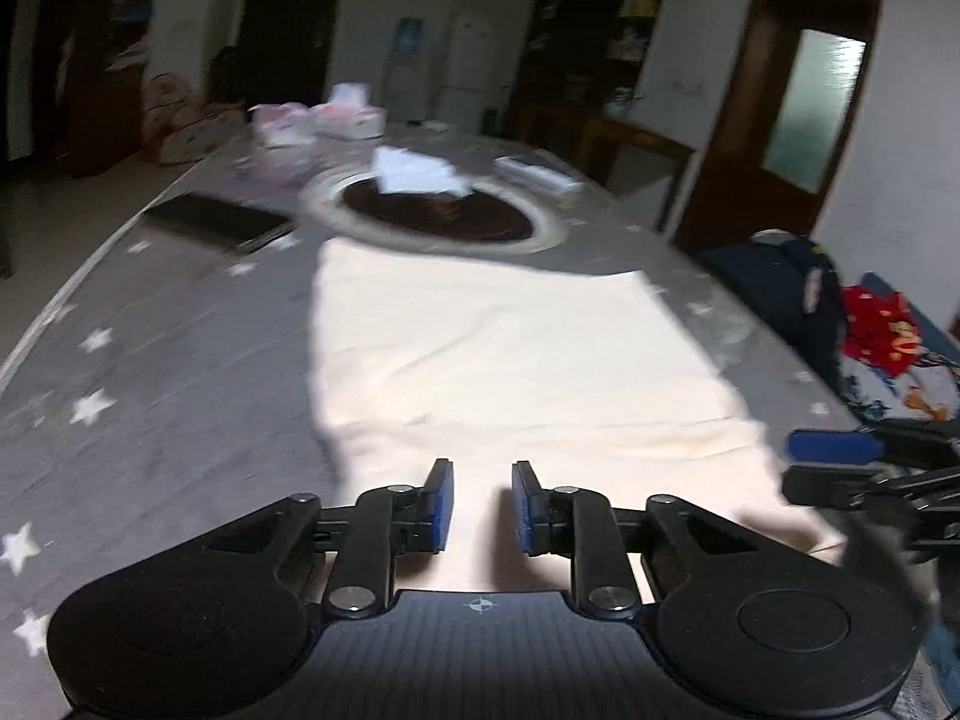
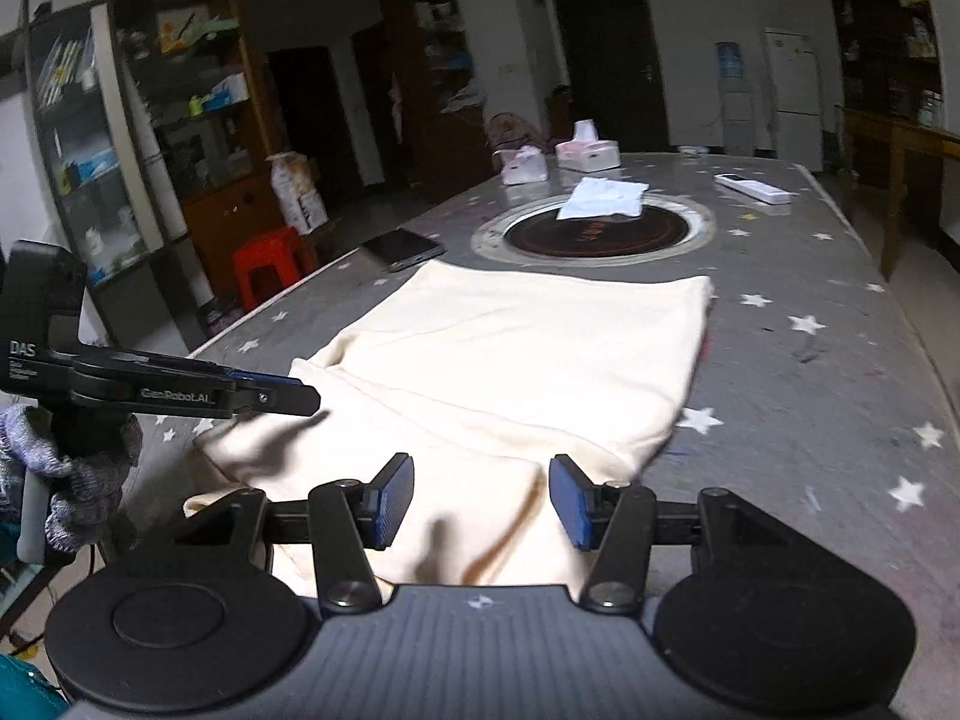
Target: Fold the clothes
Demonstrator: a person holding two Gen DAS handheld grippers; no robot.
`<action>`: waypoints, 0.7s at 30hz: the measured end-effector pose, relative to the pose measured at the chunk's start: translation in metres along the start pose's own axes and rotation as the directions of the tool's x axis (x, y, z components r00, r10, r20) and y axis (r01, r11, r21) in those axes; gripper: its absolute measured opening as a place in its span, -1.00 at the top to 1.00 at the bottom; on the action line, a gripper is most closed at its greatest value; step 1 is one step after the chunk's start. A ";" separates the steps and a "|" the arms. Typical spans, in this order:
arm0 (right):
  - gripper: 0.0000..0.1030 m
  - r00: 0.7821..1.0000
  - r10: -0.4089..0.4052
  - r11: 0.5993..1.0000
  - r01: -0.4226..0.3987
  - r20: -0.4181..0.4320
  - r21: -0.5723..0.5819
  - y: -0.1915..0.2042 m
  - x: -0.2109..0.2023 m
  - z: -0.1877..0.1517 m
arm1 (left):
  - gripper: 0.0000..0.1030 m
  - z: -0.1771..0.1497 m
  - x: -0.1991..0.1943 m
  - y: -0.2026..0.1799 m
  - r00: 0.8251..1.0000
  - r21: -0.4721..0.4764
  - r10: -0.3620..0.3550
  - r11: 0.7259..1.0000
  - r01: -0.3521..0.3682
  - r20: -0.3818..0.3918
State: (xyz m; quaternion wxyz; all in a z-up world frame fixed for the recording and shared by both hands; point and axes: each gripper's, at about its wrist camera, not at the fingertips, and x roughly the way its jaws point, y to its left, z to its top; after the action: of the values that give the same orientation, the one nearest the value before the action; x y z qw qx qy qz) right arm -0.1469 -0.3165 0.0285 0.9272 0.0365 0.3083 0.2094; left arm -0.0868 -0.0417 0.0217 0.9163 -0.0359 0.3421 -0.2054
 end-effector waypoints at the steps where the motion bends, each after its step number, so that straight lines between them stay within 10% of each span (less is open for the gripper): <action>1: 0.01 1.000 0.002 1.000 -0.002 -0.009 -0.003 0.001 0.004 0.001 | 0.67 -0.001 -0.001 0.007 1.000 -0.017 0.007 1.000 -0.007 0.003; 13: 0.04 0.994 -0.047 0.999 0.045 -0.095 -0.022 0.003 0.037 0.001 | 0.72 0.009 0.000 0.025 0.999 0.009 0.017 1.000 -0.018 0.028; 21: 0.63 0.987 -0.120 0.987 0.106 -0.111 -0.124 0.013 0.042 0.011 | 0.68 0.007 0.005 0.045 0.999 -0.033 0.049 0.998 -0.049 0.005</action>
State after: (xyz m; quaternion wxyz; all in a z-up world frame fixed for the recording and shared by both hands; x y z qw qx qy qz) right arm -0.1153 -0.2867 0.0167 0.9183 -0.0480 0.3513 0.1760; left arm -0.0629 -0.0033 0.0144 0.9213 -0.0432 0.3434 -0.1772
